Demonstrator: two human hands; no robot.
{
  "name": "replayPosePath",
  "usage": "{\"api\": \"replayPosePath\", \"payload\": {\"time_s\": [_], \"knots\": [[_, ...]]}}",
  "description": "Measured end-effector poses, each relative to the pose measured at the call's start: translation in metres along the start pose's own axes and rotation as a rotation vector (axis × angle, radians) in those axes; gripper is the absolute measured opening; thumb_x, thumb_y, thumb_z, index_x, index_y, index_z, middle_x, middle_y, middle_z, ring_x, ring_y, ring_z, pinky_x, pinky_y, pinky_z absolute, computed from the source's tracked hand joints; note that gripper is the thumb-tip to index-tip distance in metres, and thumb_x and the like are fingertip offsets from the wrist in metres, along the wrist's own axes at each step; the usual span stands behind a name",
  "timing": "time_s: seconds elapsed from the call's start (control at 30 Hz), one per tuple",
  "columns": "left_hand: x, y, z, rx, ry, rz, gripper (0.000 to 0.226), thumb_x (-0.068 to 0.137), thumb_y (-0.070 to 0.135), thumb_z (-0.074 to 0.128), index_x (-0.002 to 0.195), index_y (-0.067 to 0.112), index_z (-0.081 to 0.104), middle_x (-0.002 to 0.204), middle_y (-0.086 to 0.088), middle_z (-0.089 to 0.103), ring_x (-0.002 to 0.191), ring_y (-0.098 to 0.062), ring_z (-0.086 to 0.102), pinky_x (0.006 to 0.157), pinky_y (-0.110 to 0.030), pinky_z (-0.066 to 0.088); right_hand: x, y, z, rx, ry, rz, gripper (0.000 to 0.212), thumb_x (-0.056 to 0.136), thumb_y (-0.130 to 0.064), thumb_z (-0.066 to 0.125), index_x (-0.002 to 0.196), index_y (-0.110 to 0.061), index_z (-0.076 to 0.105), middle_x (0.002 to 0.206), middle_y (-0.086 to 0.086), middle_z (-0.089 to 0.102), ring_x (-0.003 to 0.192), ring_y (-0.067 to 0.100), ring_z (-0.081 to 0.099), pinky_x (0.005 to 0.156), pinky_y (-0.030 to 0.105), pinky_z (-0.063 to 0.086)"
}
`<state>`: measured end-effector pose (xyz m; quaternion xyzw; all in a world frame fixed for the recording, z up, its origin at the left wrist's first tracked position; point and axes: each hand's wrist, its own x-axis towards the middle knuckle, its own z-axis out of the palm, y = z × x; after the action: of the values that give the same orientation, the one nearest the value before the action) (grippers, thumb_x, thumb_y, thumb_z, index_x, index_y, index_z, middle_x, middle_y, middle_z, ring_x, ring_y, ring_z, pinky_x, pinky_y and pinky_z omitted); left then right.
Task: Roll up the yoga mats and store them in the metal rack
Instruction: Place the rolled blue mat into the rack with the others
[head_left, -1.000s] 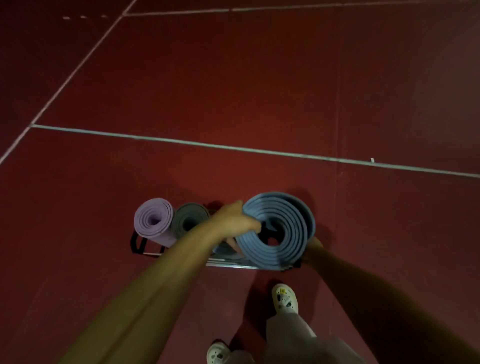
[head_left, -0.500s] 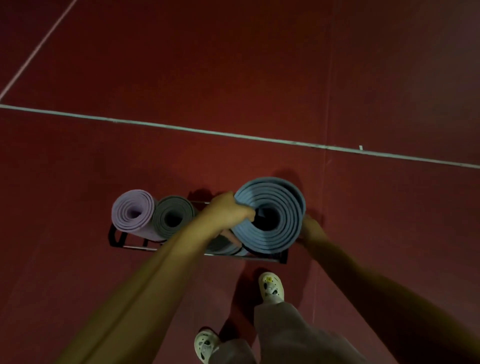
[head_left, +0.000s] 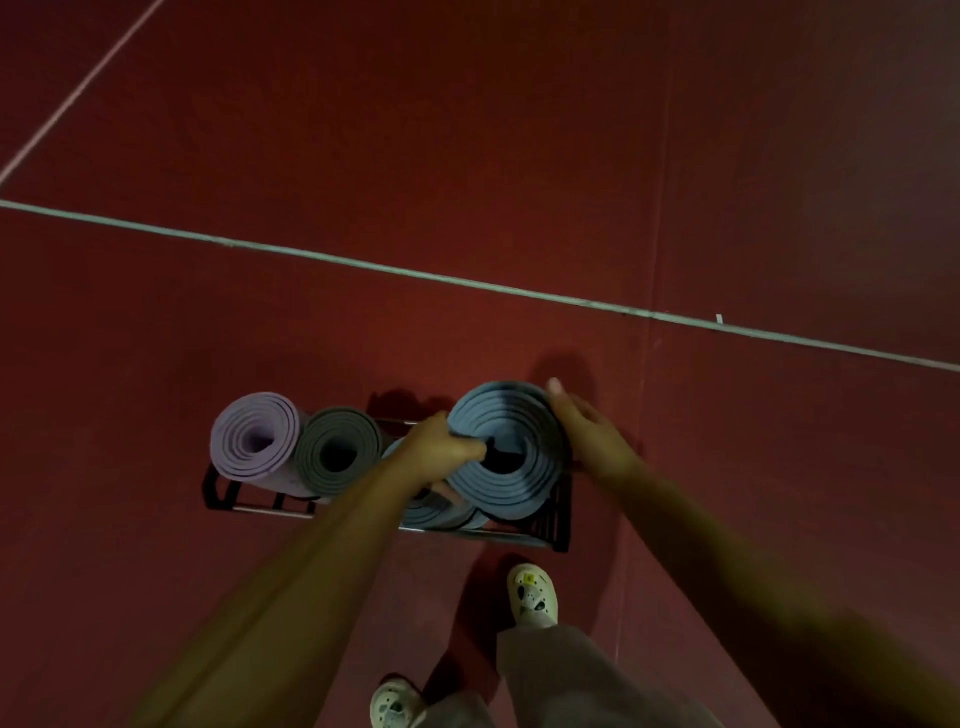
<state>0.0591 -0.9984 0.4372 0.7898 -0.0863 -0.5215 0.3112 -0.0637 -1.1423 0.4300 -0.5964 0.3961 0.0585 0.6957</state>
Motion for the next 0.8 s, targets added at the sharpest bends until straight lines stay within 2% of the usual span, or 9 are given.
{"api": "replayPosePath", "payload": {"time_s": [0.07, 0.1, 0.2, 0.3, 0.43, 0.5, 0.63, 0.73, 0.8], "knots": [[0.013, -0.012, 0.009, 0.057, 0.037, 0.010, 0.031, 0.077, 0.015, 0.063, 0.108, 0.012, 0.063, 0.094, -0.007, 0.068, 0.082, -0.021, 0.067, 0.060, -0.041, 0.059, 0.011, 0.000, 0.004, -0.276, -0.055, -0.058, 0.081, 0.073, -0.053, 0.072, 0.139, -0.020, 0.040, 0.131, -0.004, 0.051, 0.118, 0.015, 0.052, 0.096, 0.033, 0.047], [0.019, -0.017, 0.015, 0.098, 0.047, 0.022, 0.030, 0.077, 0.018, 0.064, 0.106, 0.009, 0.063, 0.091, -0.008, 0.068, 0.080, -0.020, 0.067, 0.063, -0.041, 0.060, 0.019, 0.004, 0.007, -0.437, -0.075, -0.074, 0.083, 0.073, -0.041, 0.078, 0.140, -0.016, 0.036, 0.130, 0.000, 0.051, 0.118, 0.018, 0.053, 0.093, 0.032, 0.048], [0.038, -0.023, 0.023, 0.149, 0.065, 0.022, 0.036, 0.077, 0.028, 0.066, 0.104, 0.007, 0.059, 0.094, -0.010, 0.067, 0.084, -0.021, 0.067, 0.066, -0.039, 0.059, 0.033, 0.019, 0.012, -0.728, 0.028, -0.129, 0.065, 0.079, -0.025, 0.073, 0.132, -0.014, 0.036, 0.122, 0.015, 0.055, 0.105, 0.032, 0.060, 0.079, 0.038, 0.052], [0.056, -0.024, 0.027, 0.170, 0.112, 0.023, 0.044, 0.079, 0.031, 0.067, 0.110, 0.005, 0.050, 0.097, -0.010, 0.065, 0.085, -0.023, 0.065, 0.057, -0.029, 0.052, 0.043, 0.024, 0.008, -0.866, 0.045, -0.103, 0.064, 0.085, -0.023, 0.066, 0.136, -0.014, 0.030, 0.128, 0.020, 0.045, 0.108, 0.040, 0.056, 0.083, 0.045, 0.051], [0.069, -0.049, 0.049, 0.274, 0.114, -0.063, 0.057, 0.081, 0.033, 0.066, 0.124, 0.003, 0.042, 0.110, -0.013, 0.064, 0.096, -0.027, 0.063, 0.071, -0.034, 0.054, 0.050, 0.048, 0.013, -0.960, -0.020, -0.012, 0.066, 0.086, -0.014, 0.063, 0.141, -0.012, 0.025, 0.134, 0.020, 0.038, 0.113, 0.037, 0.055, 0.089, 0.039, 0.047], [0.075, -0.067, 0.061, 0.291, 0.123, -0.092, 0.062, 0.083, 0.034, 0.067, 0.127, 0.001, 0.040, 0.117, -0.014, 0.062, 0.103, -0.029, 0.062, 0.078, -0.033, 0.053, 0.054, 0.068, 0.020, -0.993, -0.050, 0.035, 0.067, 0.088, -0.015, 0.061, 0.143, -0.012, 0.023, 0.137, 0.019, 0.037, 0.113, 0.035, 0.056, 0.091, 0.038, 0.048], [0.083, -0.082, 0.070, 0.375, 0.246, 0.009, 0.065, 0.086, 0.041, 0.064, 0.130, 0.000, 0.039, 0.122, -0.015, 0.060, 0.111, -0.030, 0.059, 0.084, -0.031, 0.046, 0.070, 0.089, 0.028, -1.086, -0.021, 0.084, 0.072, 0.091, -0.025, 0.058, 0.147, -0.019, 0.014, 0.139, 0.015, 0.035, 0.116, 0.034, 0.053, 0.092, 0.044, 0.050], [0.088, -0.084, 0.077, 0.499, 0.313, 0.034, 0.072, 0.090, 0.043, 0.058, 0.136, -0.003, 0.028, 0.120, -0.016, 0.062, 0.108, -0.030, 0.061, 0.084, -0.035, 0.047, 0.078, 0.095, 0.026, -1.254, 0.005, 0.092, 0.076, 0.089, -0.035, 0.060, 0.147, -0.021, 0.012, 0.138, 0.013, 0.037, 0.122, 0.032, 0.046, 0.096, 0.047, 0.043], [0.090, -0.088, 0.084, 0.617, 0.293, -0.008, 0.081, 0.091, 0.047, 0.055, 0.142, -0.003, 0.016, 0.118, -0.015, 0.064, 0.107, -0.030, 0.062, 0.082, -0.037, 0.048, 0.079, 0.102, 0.027, -1.385, 0.010, 0.096, 0.082, 0.087, -0.043, 0.060, 0.147, -0.022, 0.008, 0.139, 0.011, 0.037, 0.126, 0.031, 0.041, 0.101, 0.049, 0.037]]}}
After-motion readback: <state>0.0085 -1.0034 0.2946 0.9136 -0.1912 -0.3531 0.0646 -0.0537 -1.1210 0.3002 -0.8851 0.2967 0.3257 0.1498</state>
